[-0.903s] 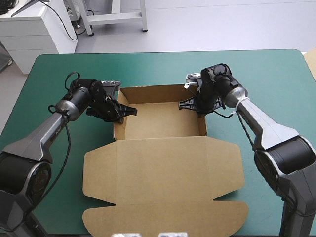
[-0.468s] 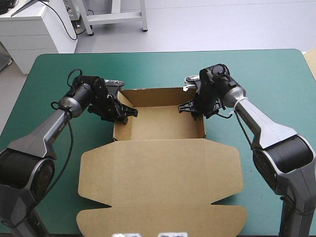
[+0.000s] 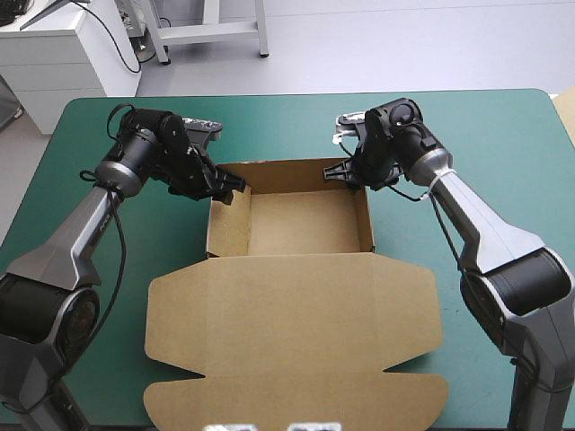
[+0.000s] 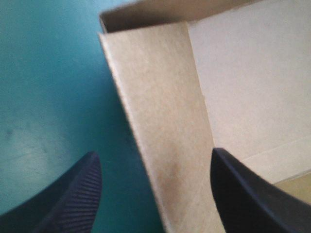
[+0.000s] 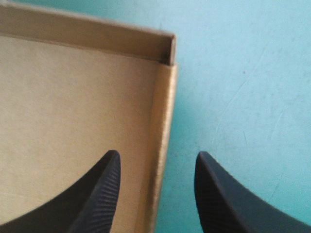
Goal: Fold the box
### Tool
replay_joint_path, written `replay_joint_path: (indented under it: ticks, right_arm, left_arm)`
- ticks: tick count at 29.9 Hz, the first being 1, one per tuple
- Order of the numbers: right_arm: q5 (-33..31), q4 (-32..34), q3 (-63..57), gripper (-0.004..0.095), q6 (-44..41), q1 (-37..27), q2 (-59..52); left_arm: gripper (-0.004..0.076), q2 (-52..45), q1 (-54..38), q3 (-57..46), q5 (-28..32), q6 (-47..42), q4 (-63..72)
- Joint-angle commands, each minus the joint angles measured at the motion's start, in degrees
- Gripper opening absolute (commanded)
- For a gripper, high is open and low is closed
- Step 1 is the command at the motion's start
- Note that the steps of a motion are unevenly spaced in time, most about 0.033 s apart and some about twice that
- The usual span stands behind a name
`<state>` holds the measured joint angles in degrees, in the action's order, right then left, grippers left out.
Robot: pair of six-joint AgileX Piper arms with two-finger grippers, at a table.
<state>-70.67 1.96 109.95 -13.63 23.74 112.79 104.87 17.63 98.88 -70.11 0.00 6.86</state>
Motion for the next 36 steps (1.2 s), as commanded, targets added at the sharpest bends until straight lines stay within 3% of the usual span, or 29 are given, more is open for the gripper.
replay_joint_path:
  ticks: [1,7,14,22,36]
  right_arm:
    - [-0.6,0.8,3.8,0.0449,0.5,0.0,-5.8]
    - [-0.6,0.5,3.9,0.0446,3.7,-0.1,-9.4]
    - [-0.7,-1.3,3.1,0.0446,2.7,-0.1,-9.7]
    - [-0.6,-0.1,-5.2,0.0446,1.9,-0.6,-9.6]
    - [0.4,-2.0,-5.7,0.0439,2.2,-0.6,-5.5]
  left_arm:
    - [0.0454,-3.3,0.2,6.4,-3.9,0.0,-4.7]
    - [0.0337,-8.6,0.2,7.8,-3.8,-0.4,-10.8]
    - [-0.0006,-19.6,0.2,6.3,-3.9,0.6,-11.0]
    - [-0.0008,-34.5,0.2,-7.1,-2.1,1.6,-10.8]
    - [-0.0008,-61.3,0.2,-39.3,6.8,3.3,-5.6]
